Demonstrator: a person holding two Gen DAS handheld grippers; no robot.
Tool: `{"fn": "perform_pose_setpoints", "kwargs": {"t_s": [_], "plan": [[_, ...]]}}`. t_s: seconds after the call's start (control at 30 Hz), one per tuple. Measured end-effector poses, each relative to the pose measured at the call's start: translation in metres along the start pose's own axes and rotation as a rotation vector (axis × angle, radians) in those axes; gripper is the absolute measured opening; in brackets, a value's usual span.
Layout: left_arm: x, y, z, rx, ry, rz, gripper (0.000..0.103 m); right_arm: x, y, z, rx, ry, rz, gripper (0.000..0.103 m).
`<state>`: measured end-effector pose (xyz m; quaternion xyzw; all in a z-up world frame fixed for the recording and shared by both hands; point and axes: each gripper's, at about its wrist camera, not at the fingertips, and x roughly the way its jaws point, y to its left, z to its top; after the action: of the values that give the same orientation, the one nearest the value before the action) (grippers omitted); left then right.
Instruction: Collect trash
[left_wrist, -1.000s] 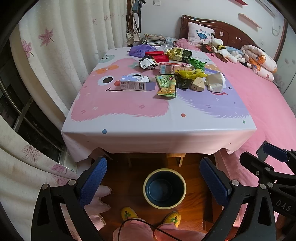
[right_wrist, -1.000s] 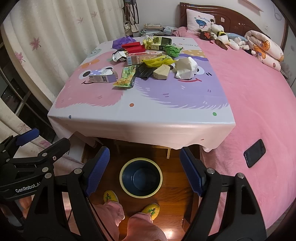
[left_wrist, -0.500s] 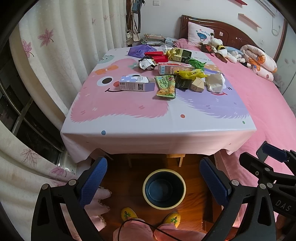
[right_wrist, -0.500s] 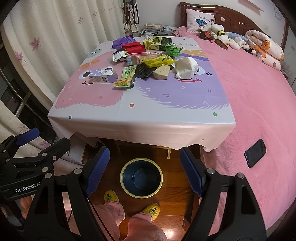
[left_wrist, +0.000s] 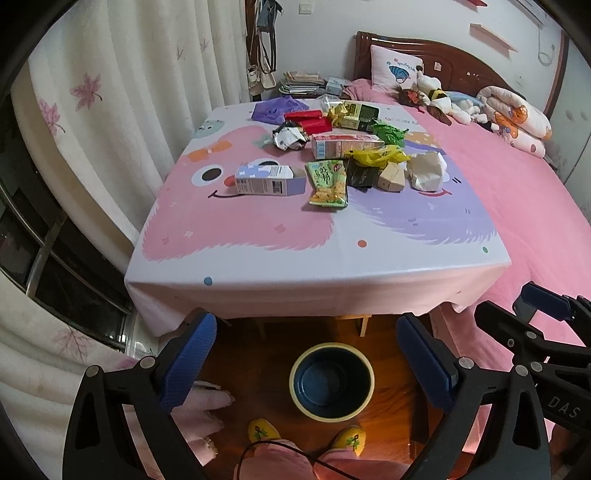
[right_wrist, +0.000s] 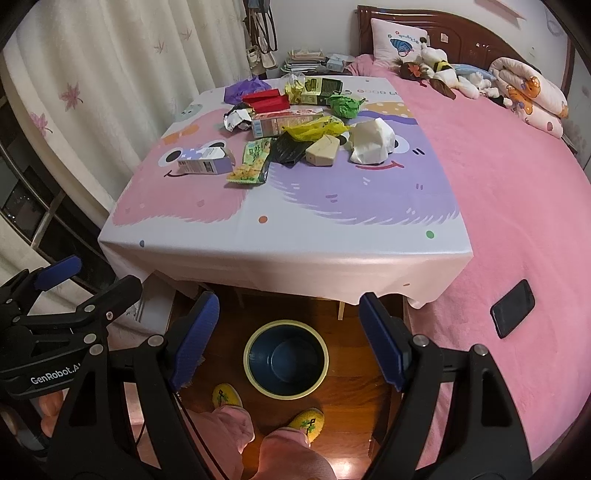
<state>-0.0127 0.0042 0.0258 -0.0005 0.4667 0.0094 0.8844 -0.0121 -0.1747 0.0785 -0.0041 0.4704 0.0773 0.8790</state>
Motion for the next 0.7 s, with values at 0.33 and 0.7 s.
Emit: {"fn": "perform_pose_setpoints", "kwargs": {"t_s": [0.33, 0.7], "plan": [[-0.013, 0.002, 0.025, 0.023, -0.027, 0.035, 0.099, -0.004, -0.001, 0.019, 0.008, -0.031, 0.035, 0.076], [0.004, 0.026, 0.071, 0.061, -0.059, 0.037, 0.099, 0.014, 0.002, 0.052, 0.038, -0.052, 0.045, 0.076]]}}
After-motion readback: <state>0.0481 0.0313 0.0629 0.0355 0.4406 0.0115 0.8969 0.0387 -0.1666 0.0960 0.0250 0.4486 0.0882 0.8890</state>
